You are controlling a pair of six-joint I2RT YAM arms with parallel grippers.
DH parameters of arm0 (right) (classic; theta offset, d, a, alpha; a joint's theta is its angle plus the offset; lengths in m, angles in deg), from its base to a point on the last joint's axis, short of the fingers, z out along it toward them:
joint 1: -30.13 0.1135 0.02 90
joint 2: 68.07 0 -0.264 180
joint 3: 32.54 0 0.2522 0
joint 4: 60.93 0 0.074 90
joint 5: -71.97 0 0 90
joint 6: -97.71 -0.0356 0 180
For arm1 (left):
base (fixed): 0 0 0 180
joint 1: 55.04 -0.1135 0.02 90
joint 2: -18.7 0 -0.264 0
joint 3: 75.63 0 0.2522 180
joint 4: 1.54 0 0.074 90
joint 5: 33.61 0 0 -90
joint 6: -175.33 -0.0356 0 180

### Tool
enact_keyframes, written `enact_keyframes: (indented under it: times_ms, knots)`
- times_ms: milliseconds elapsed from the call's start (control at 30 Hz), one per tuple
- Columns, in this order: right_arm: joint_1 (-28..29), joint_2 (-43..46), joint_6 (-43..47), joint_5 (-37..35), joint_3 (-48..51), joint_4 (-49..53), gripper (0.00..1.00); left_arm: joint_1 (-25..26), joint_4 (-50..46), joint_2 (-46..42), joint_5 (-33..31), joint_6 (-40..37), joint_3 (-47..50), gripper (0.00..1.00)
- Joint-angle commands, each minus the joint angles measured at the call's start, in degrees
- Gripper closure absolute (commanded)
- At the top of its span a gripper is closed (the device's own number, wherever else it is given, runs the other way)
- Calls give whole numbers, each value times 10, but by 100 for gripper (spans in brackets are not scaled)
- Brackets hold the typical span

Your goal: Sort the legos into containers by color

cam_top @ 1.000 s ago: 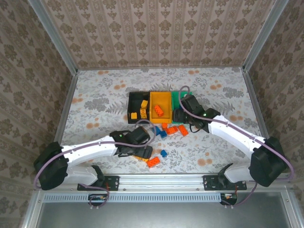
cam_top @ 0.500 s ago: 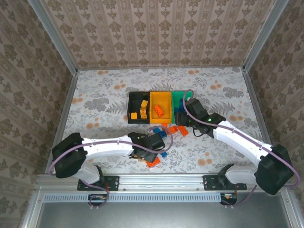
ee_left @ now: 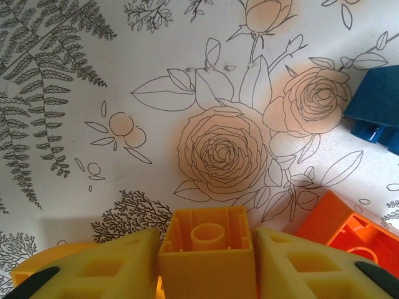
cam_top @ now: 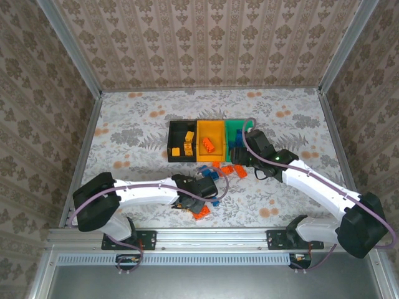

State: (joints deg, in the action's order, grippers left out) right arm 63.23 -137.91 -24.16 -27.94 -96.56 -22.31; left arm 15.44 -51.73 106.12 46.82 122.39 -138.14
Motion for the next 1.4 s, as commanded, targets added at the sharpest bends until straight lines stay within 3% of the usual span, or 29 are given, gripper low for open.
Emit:
enact_keyframes:
  times_ms: [0, 333, 467, 667, 1000, 1233, 1367]
  knots:
    - [-4, 13, -5, -11, 4, 6, 29, 5, -4, 2, 7, -1, 2, 64]
    - [-9, 21, -10, -13, 8, 6, 29, -18, -32, -60, -51, -9, -30, 74]
    - [-12, 25, -12, -13, 10, 6, 29, -80, -22, -113, -90, -37, -45, 75]
    - [-17, 26, -19, -13, 17, 2, 29, -218, 99, -152, -104, -72, -57, 74]
    - [-19, 33, -24, -14, 20, 12, 29, -347, 185, 4, -85, -108, -165, 75]
    - [-19, 36, -27, -2, 20, 11, 29, -365, 172, 107, -70, -123, -239, 74]
    - [-19, 34, -26, 17, 21, 12, 29, -365, 156, 138, -53, -119, -271, 64]
